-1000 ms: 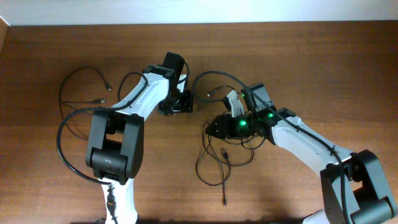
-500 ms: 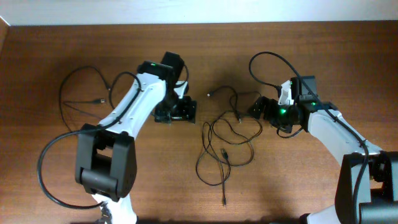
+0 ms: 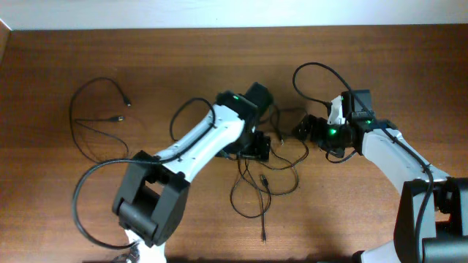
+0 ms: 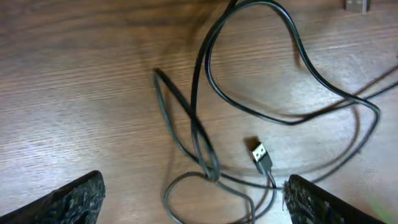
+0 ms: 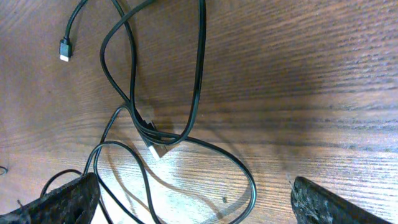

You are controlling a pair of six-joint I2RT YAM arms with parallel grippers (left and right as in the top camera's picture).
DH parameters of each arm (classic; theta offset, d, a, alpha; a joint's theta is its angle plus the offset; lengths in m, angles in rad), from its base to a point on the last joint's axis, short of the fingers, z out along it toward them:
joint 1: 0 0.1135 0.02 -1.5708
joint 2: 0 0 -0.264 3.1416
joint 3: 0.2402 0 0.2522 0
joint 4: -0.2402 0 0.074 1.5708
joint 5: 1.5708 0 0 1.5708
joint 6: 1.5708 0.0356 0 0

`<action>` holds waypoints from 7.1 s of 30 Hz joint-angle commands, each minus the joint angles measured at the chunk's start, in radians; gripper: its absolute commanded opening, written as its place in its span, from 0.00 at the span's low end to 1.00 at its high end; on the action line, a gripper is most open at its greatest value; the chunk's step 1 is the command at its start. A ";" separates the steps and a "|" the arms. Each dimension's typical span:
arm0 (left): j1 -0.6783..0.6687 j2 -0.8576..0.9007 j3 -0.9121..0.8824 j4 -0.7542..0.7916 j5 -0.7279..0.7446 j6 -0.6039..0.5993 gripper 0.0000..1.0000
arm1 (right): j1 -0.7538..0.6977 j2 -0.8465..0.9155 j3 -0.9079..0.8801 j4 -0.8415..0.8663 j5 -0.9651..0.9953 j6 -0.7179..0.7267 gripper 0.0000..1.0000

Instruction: Untangle cables

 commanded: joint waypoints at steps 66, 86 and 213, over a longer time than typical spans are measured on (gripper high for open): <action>0.165 0.021 -0.290 0.209 -0.317 0.023 0.62 | -0.002 0.007 -0.003 -0.001 0.012 -0.011 0.98; 0.165 0.021 -0.299 0.134 -0.316 0.022 0.03 | -0.002 0.007 -0.003 -0.001 0.012 -0.011 0.98; 0.225 0.010 -0.147 0.403 -0.114 0.172 0.00 | 0.167 0.116 -0.003 0.191 0.306 0.106 0.20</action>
